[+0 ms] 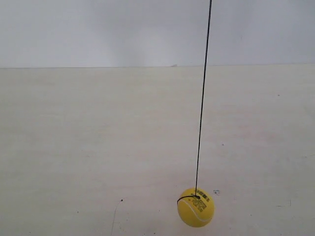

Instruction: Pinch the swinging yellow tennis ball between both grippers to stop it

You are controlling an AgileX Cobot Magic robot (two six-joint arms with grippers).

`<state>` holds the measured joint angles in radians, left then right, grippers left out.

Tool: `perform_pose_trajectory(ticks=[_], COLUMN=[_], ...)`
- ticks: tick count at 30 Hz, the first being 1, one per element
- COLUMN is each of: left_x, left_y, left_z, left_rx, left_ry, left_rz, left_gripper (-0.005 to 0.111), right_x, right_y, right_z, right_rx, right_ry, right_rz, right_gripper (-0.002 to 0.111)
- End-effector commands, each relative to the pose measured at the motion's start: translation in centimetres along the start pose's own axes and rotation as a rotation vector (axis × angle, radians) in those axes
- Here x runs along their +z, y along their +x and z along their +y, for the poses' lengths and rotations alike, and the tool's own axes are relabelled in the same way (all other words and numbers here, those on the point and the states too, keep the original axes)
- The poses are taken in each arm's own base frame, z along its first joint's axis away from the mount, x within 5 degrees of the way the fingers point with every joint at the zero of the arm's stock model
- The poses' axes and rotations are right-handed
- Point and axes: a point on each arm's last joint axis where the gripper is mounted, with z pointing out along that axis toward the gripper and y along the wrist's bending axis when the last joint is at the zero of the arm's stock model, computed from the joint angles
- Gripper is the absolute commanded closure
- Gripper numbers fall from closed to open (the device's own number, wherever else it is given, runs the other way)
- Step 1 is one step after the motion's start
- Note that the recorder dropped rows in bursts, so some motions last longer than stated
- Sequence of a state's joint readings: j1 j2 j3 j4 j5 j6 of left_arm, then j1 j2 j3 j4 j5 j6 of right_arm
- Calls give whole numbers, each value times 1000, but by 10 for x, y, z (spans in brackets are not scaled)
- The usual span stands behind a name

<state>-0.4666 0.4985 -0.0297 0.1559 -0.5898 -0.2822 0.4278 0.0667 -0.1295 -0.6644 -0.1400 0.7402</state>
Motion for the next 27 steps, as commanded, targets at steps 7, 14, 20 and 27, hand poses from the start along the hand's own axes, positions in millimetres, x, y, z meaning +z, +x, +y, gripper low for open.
perform_pose_trajectory(ticks=[7,14,20,27], left_x=[-29,-42,-46,-46], left_y=[-15,-25,-27,-27], left_z=[-3,-5,-6,-6], left_rx=[8,-3,16,16], left_ry=[-4,15,26,26], left_rz=[-126,-241,-273,-273], left_gripper=[102,102,102,102], right_x=[-7,-7,-7,-7], right_y=[-3,-3,-3,-3], right_z=[0,0,0,0], right_rx=[11,11,11,11], right_ry=[7,8,8,8], right_rz=[-44,-42,-42,-42], right_gripper=[108,108,108,108])
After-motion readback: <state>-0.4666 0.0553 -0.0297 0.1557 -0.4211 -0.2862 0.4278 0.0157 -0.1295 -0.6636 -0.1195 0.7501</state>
